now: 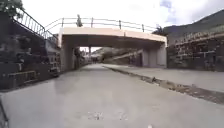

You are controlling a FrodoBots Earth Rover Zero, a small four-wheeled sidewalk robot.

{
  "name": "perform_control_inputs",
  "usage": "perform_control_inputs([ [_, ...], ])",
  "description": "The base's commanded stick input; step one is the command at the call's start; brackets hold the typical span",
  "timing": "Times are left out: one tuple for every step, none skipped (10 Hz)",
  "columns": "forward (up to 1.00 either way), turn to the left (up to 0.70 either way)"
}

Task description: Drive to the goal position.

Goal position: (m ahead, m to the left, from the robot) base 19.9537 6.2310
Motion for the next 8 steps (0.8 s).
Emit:
perform_control_inputs([
  [0.7, 0.0],
  [0.7, 0.0],
  [0.7, 0.0],
  [0.7, 0.0],
  [0.7, 0.0],
  [0.7, 0.0],
  [0.7, 0.0],
  [0.7, 0.0],
])
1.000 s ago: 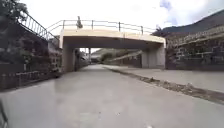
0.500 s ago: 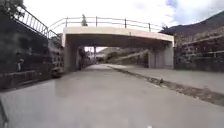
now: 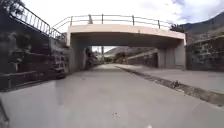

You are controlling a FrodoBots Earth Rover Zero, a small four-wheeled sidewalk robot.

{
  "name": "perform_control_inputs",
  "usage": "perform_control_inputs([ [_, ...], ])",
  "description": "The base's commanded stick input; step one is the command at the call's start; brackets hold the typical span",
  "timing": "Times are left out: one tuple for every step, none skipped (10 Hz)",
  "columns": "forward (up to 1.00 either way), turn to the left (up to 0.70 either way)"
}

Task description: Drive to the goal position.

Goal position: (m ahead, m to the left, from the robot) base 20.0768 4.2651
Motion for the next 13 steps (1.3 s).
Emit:
perform_control_inputs([
  [0.7, 0.0],
  [0.7, 0.0],
  [0.7, 0.0],
  [0.7, 0.0],
  [0.7, 0.0],
  [0.7, 0.0],
  [0.7, 0.0],
  [0.7, 0.0],
  [0.7, 0.0],
  [0.7, 0.0],
  [0.7, 0.0],
  [0.7, 0.0],
  [0.7, 0.0],
])
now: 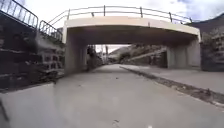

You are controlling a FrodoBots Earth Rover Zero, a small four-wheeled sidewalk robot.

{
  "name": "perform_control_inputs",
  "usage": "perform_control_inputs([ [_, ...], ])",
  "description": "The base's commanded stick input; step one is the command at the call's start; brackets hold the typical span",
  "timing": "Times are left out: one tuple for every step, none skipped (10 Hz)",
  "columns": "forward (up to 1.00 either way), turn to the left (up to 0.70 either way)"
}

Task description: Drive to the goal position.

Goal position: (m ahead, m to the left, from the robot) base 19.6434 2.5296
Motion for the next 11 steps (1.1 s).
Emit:
perform_control_inputs([
  [0.7, 0.0],
  [0.7, 0.0],
  [0.7, 0.0],
  [0.7, 0.0],
  [0.7, 0.0],
  [0.7, 0.0],
  [0.7, 0.0],
  [0.7, 0.0],
  [0.7, 0.0],
  [0.7, 0.0],
  [0.7, 0.0],
])
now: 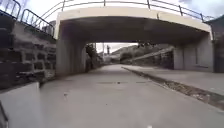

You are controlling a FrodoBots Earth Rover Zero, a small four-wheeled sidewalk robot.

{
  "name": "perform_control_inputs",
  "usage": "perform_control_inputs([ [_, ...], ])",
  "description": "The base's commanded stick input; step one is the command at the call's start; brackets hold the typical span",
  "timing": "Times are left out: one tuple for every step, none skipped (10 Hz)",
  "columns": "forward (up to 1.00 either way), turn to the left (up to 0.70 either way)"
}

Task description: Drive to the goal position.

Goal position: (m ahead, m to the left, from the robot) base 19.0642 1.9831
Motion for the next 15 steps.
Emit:
perform_control_inputs([
  [0.7, 0.0],
  [0.7, 0.0],
  [0.7, 0.0],
  [0.7, 0.0],
  [0.7, 0.0],
  [0.7, 0.0],
  [0.7, 0.0],
  [0.7, 0.0],
  [0.7, 0.0],
  [0.7, 0.0],
  [0.7, 0.0],
  [0.7, 0.0],
  [0.7, 0.0],
  [0.7, 0.0],
  [0.7, 0.0],
])
